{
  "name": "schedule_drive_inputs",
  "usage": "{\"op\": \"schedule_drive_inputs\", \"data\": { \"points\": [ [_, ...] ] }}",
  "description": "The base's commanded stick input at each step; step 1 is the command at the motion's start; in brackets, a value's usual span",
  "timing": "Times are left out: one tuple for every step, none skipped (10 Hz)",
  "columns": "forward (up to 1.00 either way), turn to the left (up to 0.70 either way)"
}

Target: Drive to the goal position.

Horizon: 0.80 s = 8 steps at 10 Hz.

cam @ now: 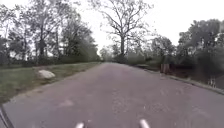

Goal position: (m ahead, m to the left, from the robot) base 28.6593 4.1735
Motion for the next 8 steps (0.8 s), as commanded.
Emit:
{"op": "schedule_drive_inputs", "data": {
  "points": [
    [0.70,0.00],
    [0.70,0.00],
    [0.70,0.00],
    [0.70,0.00],
    [0.70,0.00],
    [0.70,0.00],
    [0.70,0.00],
    [0.70,0.00]
  ]
}}
